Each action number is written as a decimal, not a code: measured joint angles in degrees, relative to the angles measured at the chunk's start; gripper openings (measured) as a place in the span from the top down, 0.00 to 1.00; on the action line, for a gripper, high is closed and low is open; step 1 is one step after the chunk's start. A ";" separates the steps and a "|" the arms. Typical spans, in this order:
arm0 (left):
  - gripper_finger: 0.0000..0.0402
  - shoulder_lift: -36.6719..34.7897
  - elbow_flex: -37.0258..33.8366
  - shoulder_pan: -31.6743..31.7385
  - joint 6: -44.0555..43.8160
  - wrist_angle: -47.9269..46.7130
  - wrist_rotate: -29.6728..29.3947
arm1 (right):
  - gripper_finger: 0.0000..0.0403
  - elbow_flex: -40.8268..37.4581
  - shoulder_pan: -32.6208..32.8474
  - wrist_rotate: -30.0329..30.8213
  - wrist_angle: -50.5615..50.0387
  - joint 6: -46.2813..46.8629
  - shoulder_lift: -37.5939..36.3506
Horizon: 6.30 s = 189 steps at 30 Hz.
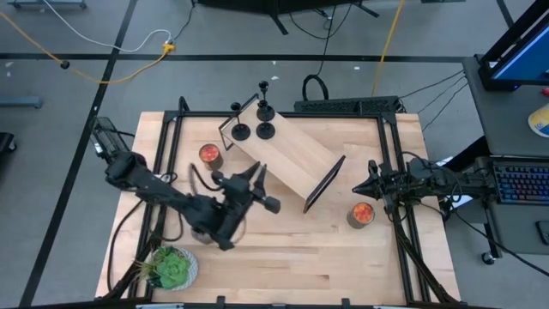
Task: Pick & Place candle stick holders
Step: Put the top orange scented candle on the shelf
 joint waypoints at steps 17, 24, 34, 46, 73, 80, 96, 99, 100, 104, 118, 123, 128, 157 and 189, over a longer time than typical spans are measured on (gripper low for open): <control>0.79 -4.38 0.00 -13.20 8.36 -0.16 0.03 | 1.00 0.00 -0.01 3.24 -0.04 1.64 0.00; 0.79 -4.94 -0.04 -14.91 8.60 -0.09 0.05 | 1.00 0.00 -0.01 3.22 -0.03 1.66 0.00; 0.79 -4.60 -3.07 -12.06 -10.44 -9.16 0.28 | 1.00 0.00 -0.01 3.09 -0.04 3.16 0.00; 0.79 -4.62 -7.76 -1.57 -64.36 -46.91 28.67 | 1.00 0.00 -0.01 3.00 -0.02 3.17 0.02; 0.99 -12.56 -1.86 13.63 -103.66 -116.12 63.66 | 1.00 0.00 -0.01 2.98 -0.08 0.99 0.02; 0.93 -13.89 -1.86 16.86 -112.17 -135.59 63.27 | 1.00 0.00 -0.01 2.99 -0.09 0.98 0.02; 0.76 -17.78 -2.11 31.99 -105.33 -142.96 65.17 | 1.00 0.00 -0.01 3.00 -0.09 0.99 0.02; 0.71 -19.62 -3.44 35.03 -101.95 -142.67 67.43 | 1.00 0.00 -0.01 3.09 -0.09 0.99 0.02; 0.69 -20.27 -4.43 35.99 -100.63 -142.20 68.65 | 1.00 0.00 -0.01 3.13 -0.09 0.99 0.02; 0.62 -23.31 -9.50 38.57 -96.32 -137.27 72.09 | 1.00 0.00 0.00 3.22 -0.06 0.76 0.01; 0.46 -25.01 -26.02 42.44 -81.26 -117.77 78.67 | 1.00 0.00 0.01 7.70 -0.04 1.81 0.00; 0.46 -25.06 -27.96 43.28 -80.19 -116.84 77.95 | 1.00 0.00 0.00 7.71 -0.04 1.84 0.00; 0.46 -25.10 -27.93 44.76 -74.57 -116.33 76.13 | 1.00 0.00 -0.01 7.72 -0.04 1.84 0.00; 0.46 -21.85 -27.93 45.46 -74.59 -116.11 83.79 | 1.00 0.00 0.01 7.74 -0.04 4.57 0.00; 0.46 -22.36 -34.88 42.69 -71.62 -111.40 81.72 | 1.00 0.00 -0.01 7.76 -0.04 4.46 0.02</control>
